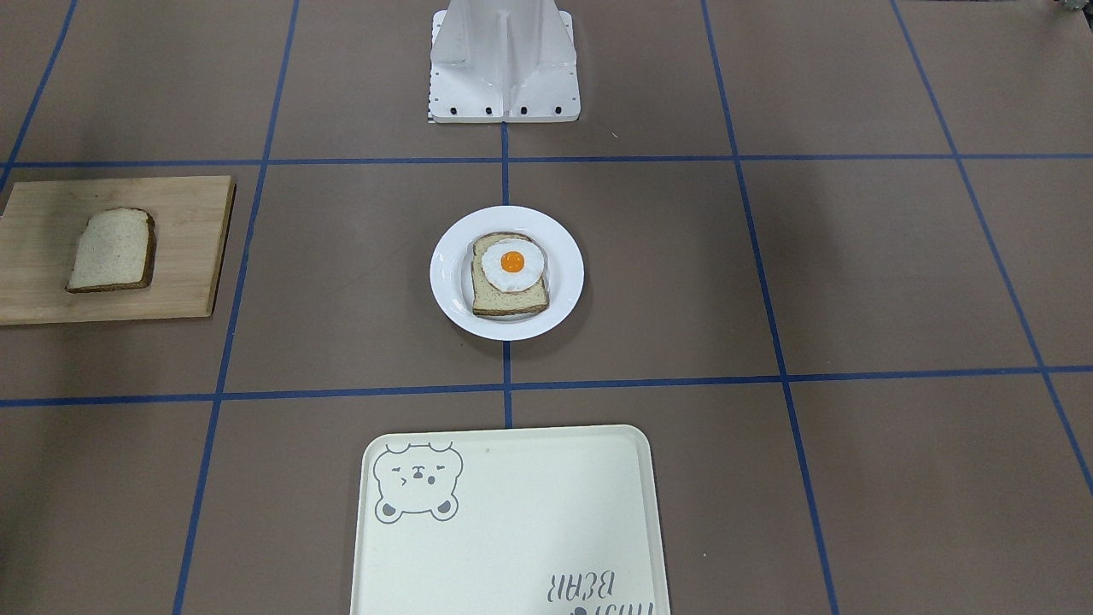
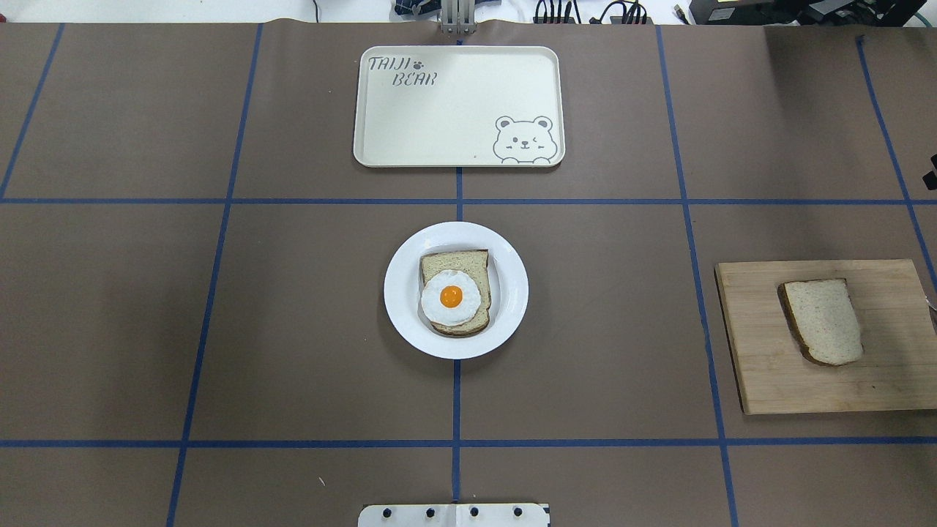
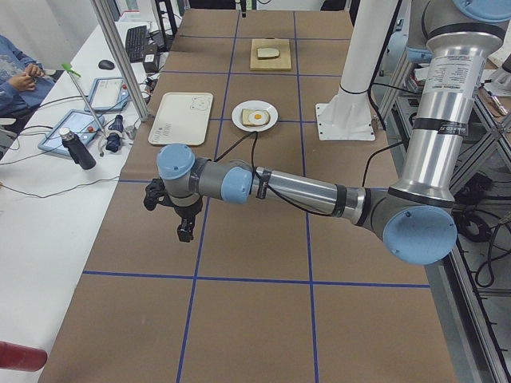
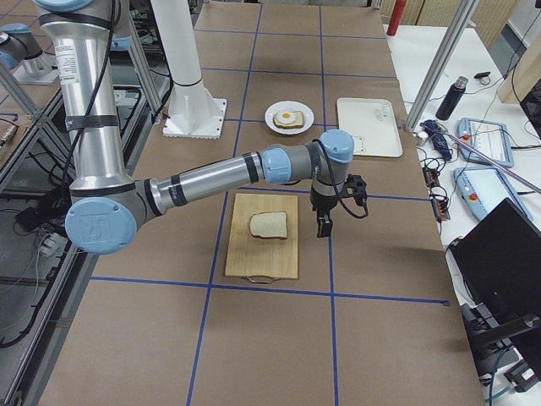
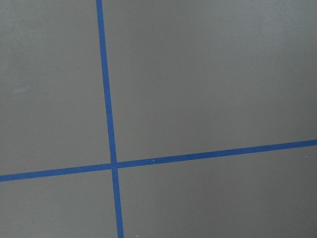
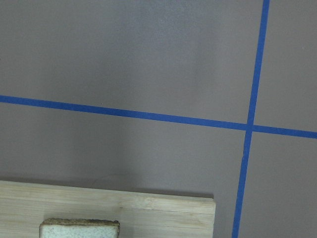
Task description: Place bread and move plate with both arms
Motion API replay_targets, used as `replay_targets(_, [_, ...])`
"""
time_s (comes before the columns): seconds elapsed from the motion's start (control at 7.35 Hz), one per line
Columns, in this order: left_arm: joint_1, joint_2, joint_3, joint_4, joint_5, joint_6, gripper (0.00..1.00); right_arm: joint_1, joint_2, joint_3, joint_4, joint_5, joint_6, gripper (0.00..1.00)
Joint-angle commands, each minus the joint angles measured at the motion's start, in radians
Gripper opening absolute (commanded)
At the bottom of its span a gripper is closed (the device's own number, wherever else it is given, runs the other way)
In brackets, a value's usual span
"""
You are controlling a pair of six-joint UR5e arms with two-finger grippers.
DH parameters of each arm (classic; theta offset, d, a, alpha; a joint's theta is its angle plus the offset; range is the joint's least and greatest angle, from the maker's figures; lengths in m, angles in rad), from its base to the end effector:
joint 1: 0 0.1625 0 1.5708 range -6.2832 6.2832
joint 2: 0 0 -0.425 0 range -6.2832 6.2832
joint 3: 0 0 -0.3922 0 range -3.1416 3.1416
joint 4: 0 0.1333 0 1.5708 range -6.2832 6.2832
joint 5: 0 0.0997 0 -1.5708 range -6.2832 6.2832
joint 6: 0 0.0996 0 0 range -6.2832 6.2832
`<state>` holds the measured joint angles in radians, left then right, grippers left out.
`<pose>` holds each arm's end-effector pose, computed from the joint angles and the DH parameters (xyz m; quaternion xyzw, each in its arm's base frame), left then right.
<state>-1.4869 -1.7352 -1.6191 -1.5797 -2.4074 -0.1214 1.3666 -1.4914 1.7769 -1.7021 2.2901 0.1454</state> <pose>-0.0118 -0.5678 0.5422 0.0591 0.4119 0.0279 0.9089 -0.0392 -0.5230 0.5344 0.0100 -0.3581 -0.0545 0.9320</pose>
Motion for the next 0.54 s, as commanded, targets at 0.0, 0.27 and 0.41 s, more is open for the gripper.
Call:
replay_targets(0.0, [0.017, -0.003, -0.019, -0.011, 0.002, -0.076, 0.98, -0.014, -0.01, -0.002, 0.033, 0.07, 0.006, 1.0])
replay_targets(0.27, [0.024, -0.001, -0.025, -0.013, -0.001, -0.092, 0.98, -0.079, -0.013, -0.034, 0.033, 0.097, 0.017, 1.0])
replay_targets(0.41, [0.024, -0.001, -0.025, -0.013, -0.001, -0.095, 0.98, -0.084, -0.024, -0.056, 0.033, 0.124, 0.014, 0.99])
